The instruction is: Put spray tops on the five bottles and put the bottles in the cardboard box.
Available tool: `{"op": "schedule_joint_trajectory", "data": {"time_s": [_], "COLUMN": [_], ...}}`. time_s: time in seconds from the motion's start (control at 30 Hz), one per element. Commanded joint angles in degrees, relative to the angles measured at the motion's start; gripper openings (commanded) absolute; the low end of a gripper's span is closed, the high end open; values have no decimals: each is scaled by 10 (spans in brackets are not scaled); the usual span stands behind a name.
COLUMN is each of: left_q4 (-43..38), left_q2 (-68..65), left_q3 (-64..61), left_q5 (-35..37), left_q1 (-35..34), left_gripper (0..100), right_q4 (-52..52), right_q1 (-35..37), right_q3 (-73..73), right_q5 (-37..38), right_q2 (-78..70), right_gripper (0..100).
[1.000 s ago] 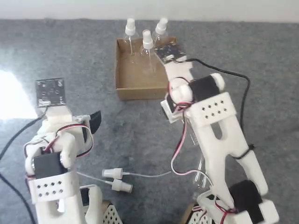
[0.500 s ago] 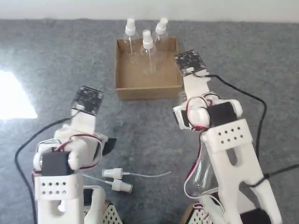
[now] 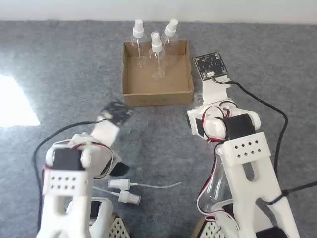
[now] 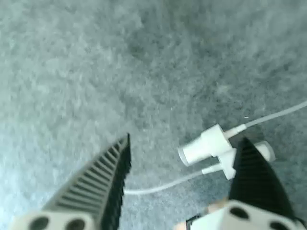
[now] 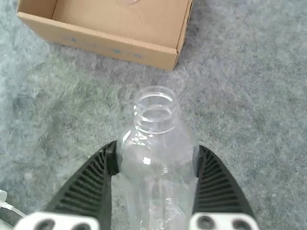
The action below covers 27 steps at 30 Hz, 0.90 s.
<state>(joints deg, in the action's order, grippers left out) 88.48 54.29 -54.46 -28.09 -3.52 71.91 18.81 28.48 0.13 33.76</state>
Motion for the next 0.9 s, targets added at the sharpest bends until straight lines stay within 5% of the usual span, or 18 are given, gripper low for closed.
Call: {"op": "schedule_joint_trajectory", "data": {"time_s": [0.0,0.4,0.87], "left_q4": [-21,-91,-146], "left_q2": [-99,-229,-292], "left_q3": [7,-28,-54], "left_q5": [-33,-62,-65], "left_q1": [34,111,107], "left_gripper": [320,318,171], "right_q4": [-29,-44,-44], "right_q1": [-9,-41,-41], "right_q3": [6,14,15], "right_q5": [-6,-8,-6], "right_q2": [22,22,22], "right_gripper": [85,85,85]}}
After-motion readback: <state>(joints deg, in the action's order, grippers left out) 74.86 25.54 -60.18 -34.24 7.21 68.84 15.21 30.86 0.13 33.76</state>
